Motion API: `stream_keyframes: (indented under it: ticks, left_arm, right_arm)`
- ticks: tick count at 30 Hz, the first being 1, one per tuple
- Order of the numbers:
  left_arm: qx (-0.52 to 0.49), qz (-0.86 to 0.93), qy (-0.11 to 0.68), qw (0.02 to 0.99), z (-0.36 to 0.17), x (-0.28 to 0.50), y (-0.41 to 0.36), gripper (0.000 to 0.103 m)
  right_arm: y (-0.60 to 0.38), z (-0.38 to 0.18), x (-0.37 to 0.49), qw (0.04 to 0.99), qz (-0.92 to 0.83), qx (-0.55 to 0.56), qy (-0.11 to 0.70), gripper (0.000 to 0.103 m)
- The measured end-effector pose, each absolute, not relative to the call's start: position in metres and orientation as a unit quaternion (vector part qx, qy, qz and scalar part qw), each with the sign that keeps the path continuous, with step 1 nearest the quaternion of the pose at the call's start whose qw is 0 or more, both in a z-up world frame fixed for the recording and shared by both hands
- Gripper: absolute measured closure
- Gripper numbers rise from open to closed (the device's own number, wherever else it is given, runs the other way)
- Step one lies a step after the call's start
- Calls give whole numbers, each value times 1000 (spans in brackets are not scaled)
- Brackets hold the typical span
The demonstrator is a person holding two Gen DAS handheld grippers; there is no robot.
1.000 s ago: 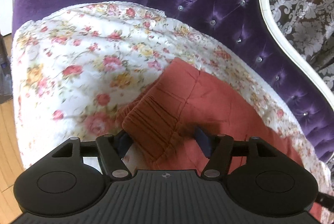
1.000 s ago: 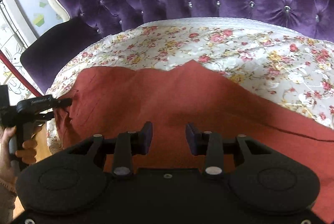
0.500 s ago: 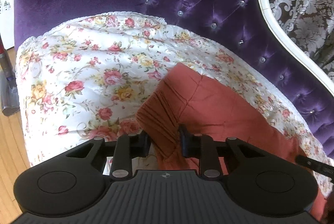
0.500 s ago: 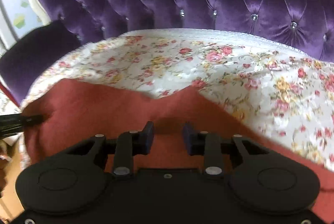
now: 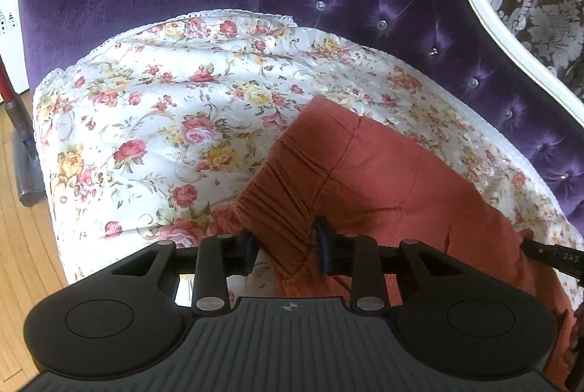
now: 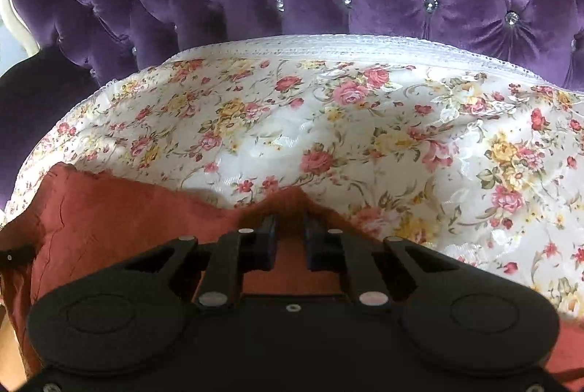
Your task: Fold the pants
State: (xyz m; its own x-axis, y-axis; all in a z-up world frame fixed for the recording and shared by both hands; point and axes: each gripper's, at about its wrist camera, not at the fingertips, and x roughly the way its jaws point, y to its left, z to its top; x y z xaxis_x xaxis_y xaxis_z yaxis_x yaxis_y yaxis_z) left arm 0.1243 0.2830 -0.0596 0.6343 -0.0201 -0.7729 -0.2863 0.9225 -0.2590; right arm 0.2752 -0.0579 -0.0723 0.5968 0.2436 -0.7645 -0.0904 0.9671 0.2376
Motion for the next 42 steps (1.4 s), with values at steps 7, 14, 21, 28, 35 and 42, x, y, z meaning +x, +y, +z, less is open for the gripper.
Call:
stream_keyframes:
  ticks: [7, 14, 21, 28, 35, 42]
  left_arm:
    - [-197, 69, 418, 884, -62, 127, 289, 74]
    - [-206, 68, 408, 887, -55, 122, 290, 79]
    - [-175, 69, 393, 900, -35, 119, 280, 79]
    - [-158, 71, 376, 910, -14, 116, 267, 79]
    - [-93, 49, 325, 940, 49, 97, 219, 80]
    - [-16, -28, 266, 963, 115, 73, 129, 82]
  right_arm:
    - [-54, -69, 276, 888, 93, 79, 444, 82]
    - [-49, -51, 250, 893, 112, 70, 431, 75]
    - [-26, -49, 183, 872, 185, 58, 449, 75]
    - [8, -61, 119, 863, 226, -8, 451, 71]
    - [-13, -55, 104, 850, 255, 65, 457, 72]
    - [-81, -21, 81, 881, 220, 131, 397, 72]
